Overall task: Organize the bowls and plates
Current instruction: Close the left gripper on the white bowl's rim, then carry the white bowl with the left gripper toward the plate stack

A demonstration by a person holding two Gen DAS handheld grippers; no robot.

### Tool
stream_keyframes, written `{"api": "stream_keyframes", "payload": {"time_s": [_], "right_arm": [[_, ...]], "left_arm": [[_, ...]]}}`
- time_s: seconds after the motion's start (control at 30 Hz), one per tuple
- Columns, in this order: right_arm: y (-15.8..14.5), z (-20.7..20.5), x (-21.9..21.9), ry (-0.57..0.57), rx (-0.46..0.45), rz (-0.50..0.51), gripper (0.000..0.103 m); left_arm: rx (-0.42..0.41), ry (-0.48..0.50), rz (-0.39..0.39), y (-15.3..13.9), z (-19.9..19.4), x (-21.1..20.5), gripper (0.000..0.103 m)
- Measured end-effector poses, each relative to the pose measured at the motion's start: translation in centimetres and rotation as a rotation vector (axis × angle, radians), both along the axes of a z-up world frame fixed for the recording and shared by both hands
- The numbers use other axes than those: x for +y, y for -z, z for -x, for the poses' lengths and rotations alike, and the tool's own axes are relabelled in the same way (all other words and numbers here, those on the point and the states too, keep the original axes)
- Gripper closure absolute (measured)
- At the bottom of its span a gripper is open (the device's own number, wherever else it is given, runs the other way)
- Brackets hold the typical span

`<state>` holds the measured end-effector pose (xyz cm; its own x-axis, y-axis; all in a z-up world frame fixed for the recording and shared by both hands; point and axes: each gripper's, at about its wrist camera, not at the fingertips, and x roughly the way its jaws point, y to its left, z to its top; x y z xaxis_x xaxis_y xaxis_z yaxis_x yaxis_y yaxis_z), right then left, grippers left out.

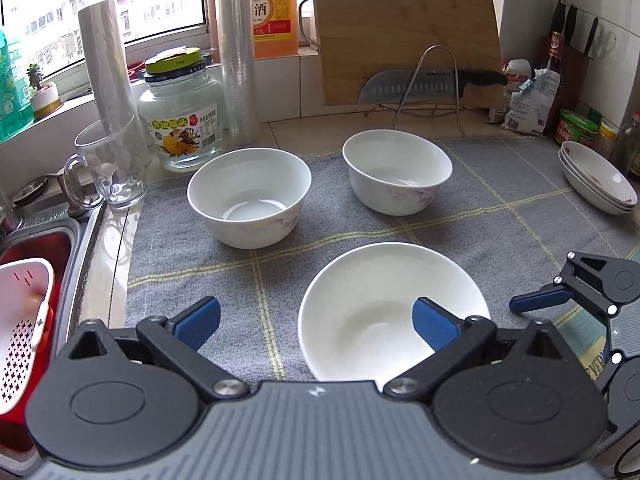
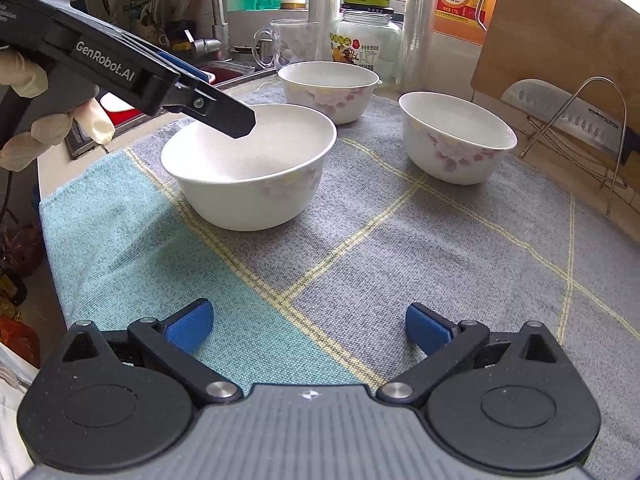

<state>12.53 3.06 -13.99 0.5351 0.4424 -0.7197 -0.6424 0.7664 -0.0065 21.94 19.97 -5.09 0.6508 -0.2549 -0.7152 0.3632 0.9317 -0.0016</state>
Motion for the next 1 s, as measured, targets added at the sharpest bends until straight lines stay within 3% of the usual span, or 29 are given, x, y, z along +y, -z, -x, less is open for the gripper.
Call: {"api": "stream_keyframes", "payload": {"time_s": [0.23,0.57,0.7,1.0], "right_arm": [[-1.4,0.0,2.4,-0.078,-0.072,-0.013,0.0],[-2.2,-1.4,4.3,-0.112,-0.122,-0.008,0.003],[-2.1,-1.6,4.4,-0.12,-0.106,-0.016,0.015],[-2.5,-1.7,4.3,-0.126,-0.107,-0.05,0.022]], "left_arm": [[0.069,0.039,0.023,0.6,-1.2,0.3,0.01],[0.119,0.099,0.04,1.2,-1.5,-0.3,0.039],[0.143,0.102,0.072,1.3,-1.7,-0.1,0.043],[0.156,0.118,0.095,1.2,-1.7,-0.4,0.046]]}}
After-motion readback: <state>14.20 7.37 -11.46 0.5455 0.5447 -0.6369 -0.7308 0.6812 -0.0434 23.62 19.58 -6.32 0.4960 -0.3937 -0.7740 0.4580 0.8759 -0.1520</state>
